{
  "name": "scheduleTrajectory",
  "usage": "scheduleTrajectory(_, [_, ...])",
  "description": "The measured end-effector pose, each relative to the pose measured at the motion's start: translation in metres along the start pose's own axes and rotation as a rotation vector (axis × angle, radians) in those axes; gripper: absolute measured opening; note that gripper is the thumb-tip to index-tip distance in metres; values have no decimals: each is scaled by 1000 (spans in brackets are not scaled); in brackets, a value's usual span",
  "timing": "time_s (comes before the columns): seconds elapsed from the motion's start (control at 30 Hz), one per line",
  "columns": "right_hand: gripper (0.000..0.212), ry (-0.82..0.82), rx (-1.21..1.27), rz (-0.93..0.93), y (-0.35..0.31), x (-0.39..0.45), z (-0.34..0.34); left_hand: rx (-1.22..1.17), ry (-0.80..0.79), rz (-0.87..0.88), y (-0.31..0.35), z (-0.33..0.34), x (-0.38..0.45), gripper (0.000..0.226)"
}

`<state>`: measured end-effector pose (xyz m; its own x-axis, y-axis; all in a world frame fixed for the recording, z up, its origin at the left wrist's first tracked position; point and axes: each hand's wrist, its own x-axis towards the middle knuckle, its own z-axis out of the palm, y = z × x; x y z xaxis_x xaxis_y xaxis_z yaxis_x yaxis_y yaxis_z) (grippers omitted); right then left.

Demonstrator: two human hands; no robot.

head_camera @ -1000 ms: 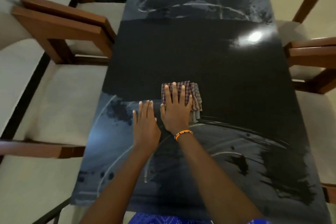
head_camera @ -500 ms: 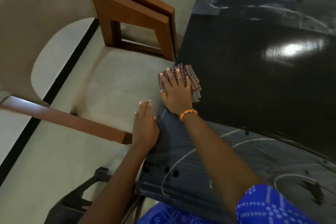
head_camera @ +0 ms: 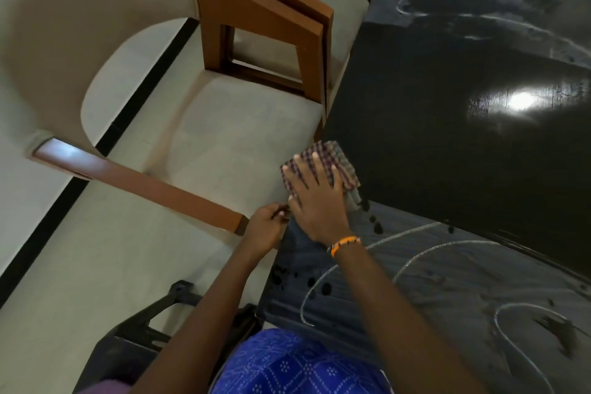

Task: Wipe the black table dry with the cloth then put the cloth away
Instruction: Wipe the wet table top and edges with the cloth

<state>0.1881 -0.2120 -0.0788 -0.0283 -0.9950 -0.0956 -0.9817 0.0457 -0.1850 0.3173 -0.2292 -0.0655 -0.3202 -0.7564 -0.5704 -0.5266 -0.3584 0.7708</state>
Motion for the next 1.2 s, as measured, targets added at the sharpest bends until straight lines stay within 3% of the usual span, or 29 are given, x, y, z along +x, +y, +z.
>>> scheduleTrajectory(0.23, [64, 13, 10, 16, 22, -43, -1, 2, 37, -7, 0, 4, -15, 30])
scheduleTrajectory(0.53, [69, 121, 16, 616, 155, -123, -20, -31, 71, -16, -3, 7, -14, 30])
scheduleTrajectory(0.77, [74, 182, 85, 911, 122, -110, -13, -86, 33, -26, -12, 5, -7, 29])
scheduleTrajectory(0.93, [71, 81, 52, 687, 47, -76, 0, -108, 29, 0, -12, 4, -11, 30])
scheduleTrajectory(1.07, [66, 61, 24, 404, -28, -58, 9, -12, 133, 90, -20, 15, -29, 32])
scheduleTrajectory(1.2, [63, 57, 18, 98, -45, -70, 16, 80, 195, 132, -35, 22, -48, 21])
